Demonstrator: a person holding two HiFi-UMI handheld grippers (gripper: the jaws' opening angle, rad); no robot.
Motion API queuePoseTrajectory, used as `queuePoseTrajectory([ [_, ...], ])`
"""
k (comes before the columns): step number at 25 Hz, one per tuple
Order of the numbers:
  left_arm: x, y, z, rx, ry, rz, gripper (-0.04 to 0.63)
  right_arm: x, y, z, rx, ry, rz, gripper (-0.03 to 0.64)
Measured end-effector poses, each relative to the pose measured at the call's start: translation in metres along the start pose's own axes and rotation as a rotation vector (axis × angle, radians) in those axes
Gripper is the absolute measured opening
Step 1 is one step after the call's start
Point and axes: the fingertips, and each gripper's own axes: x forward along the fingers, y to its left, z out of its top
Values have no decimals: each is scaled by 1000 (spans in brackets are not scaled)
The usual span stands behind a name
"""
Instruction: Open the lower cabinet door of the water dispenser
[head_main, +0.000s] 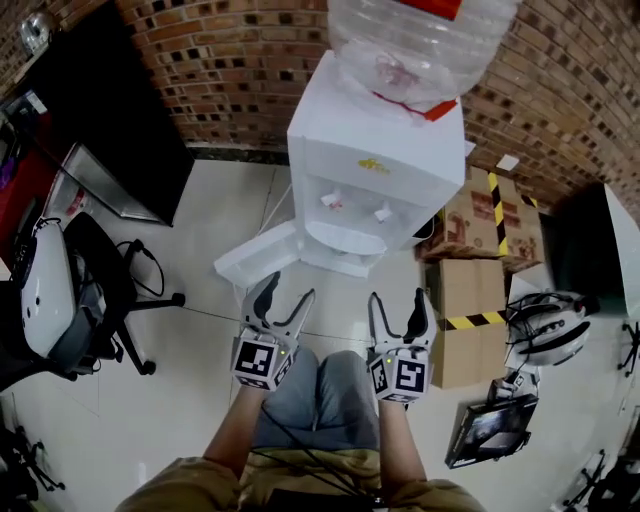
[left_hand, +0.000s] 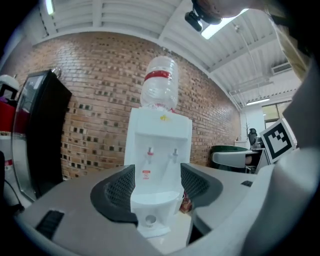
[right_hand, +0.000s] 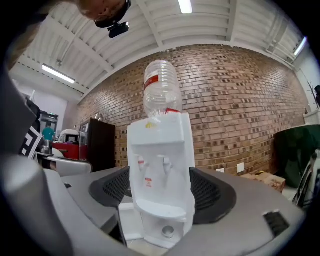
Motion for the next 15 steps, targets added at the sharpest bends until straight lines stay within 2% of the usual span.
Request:
queuePoseTrajectory([
  [7,-65,-26,179,13,22,-33,276,-51,36,192,2,47,-8,407],
  [10,-96,-39,259,-4,63,-30,276,-76,50,270,-20,63,-3,407],
  [13,-120,-56,330,30,46,-47,276,-92,68,331,-15,50,29,405],
  [15,-130,-63,363,52,21,-54,276,-100,79,367,2,16,46,402],
])
